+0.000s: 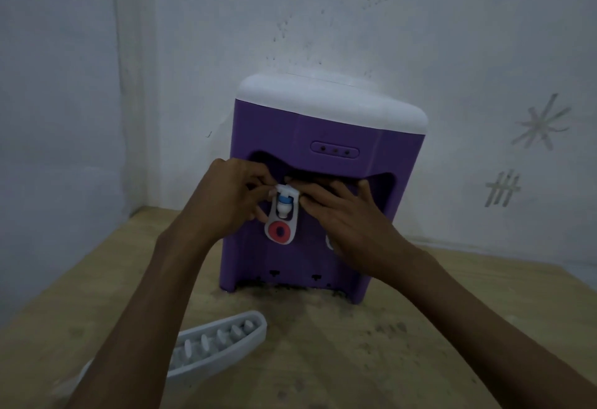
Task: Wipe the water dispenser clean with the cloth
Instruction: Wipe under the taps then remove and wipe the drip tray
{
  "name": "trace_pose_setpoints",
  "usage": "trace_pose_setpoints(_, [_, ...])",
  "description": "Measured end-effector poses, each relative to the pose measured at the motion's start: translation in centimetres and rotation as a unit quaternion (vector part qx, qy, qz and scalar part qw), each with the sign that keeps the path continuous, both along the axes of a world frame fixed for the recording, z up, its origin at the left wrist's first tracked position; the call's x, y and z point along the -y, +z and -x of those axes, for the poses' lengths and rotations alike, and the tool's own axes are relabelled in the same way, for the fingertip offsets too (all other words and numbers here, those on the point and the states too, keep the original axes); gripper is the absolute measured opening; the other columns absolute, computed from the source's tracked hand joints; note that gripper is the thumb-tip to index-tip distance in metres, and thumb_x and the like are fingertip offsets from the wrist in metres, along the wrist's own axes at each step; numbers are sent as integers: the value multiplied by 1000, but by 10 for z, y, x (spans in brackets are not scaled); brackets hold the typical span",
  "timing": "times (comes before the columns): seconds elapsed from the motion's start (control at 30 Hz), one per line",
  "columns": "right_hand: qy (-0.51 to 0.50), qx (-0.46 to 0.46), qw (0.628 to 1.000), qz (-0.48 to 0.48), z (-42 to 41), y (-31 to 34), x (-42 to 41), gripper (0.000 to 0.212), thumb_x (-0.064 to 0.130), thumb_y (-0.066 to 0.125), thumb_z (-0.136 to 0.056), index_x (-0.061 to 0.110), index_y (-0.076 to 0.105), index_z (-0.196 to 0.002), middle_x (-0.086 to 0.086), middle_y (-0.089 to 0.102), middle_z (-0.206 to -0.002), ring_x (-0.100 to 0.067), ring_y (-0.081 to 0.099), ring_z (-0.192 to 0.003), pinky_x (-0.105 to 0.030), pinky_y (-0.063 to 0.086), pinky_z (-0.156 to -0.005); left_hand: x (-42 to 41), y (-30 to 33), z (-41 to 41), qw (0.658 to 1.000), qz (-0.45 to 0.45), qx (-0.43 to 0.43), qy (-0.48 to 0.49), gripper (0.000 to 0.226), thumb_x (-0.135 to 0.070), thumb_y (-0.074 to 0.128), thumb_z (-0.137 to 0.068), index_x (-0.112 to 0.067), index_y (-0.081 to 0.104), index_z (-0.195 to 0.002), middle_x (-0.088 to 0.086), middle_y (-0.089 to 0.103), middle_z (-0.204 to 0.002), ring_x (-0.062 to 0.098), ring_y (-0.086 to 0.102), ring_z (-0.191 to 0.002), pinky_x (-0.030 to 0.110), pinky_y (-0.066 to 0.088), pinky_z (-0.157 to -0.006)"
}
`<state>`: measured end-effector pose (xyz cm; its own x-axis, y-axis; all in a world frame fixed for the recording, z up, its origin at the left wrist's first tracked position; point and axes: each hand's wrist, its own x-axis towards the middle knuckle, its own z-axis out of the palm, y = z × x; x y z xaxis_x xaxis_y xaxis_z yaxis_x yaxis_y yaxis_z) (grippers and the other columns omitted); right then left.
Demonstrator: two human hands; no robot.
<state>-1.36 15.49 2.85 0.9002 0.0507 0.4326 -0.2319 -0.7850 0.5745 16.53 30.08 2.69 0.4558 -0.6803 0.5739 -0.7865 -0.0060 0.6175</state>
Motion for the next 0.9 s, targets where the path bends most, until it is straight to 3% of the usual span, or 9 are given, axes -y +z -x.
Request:
trace_pose_setpoints(0.13, [-16,36,999,-21,-1,-7,-7,65,4,70,-74,15,60,-137,3,40,-162,-23,40,-133,-51,32,-103,-2,0,1,1000,-2,-5,5,4,-13,71,-94,-12,75,-95,2,76,-82,9,72,-55,21,57,-54])
trace_pose_setpoints(0.3, [-87,131,986,-53,5,-34,-20,62,6,33,-83,16,60,-138,1,45,-159,-24,49,-138,-51,27,-114,-6,2,2,1000,-2,-26,-6,8,-16,72,-92,-17,76,-99,-3,77,-85,10,73,-58,20,58,-55])
trace_pose_setpoints(0.43, [-110,201,967,-112,-13,-48,-37,56,7,34,-87,12,62,-135,-4,54,-148,-26,52,-137,-50,26,-114,-6,2,2,1000,-1,-28,-8,10,-17,72,-91,-16,76,-101,-2,77,-85,10,74,-59,20,59,-57])
trace_pose_setpoints(0.53, [-117,230,958,-127,-26,-66,-49,64,5,31,-86,6,56,-145,-8,48,-156,-26,52,-138,-49,26,-115,-5,2,1,1000,2,-20,-6,10,-16,73,-91,-15,76,-101,-1,77,-84,9,73,-58,21,60,-57])
trace_pose_setpoints(0.6, [-116,253,951,-136,-29,-77,-51,67,2,42,-83,6,52,-149,-9,44,-160,-26,53,-138,-50,33,-115,-5,1,1,1000,1,-16,-4,11,-16,73,-91,-14,76,-101,-2,77,-83,8,73,-58,20,59,-57])
trace_pose_setpoints(0.67, [-122,246,943,-188,-31,-90,-56,81,-2,66,-71,6,50,-150,-10,39,-163,-27,53,-138,-50,43,-111,-5,1,1,1000,0,-17,-2,12,-16,72,-91,-13,76,-102,-3,76,-84,8,73,-59,20,59,-57])
trace_pose_setpoints(0.77, [-146,224,934,-235,-31,-110,-64,91,3,79,-68,7,46,-154,-8,28,-169,-24,45,-146,-47,33,-114,-5,1,2,1000,-5,-11,-4,13,-16,72,-91,-12,76,-104,-4,76,-85,7,73,-59,16,57,-55])
trace_pose_setpoints(0.9, [-148,273,925,-220,-37,-114,-64,85,-1,52,-76,10,37,-158,-5,19,-171,-22,30,-154,-46,19,-120,-4,2,2,1000,-1,-22,-6,13,-15,73,-90,-12,76,-102,-7,75,-83,7,73,-57,14,54,-53])
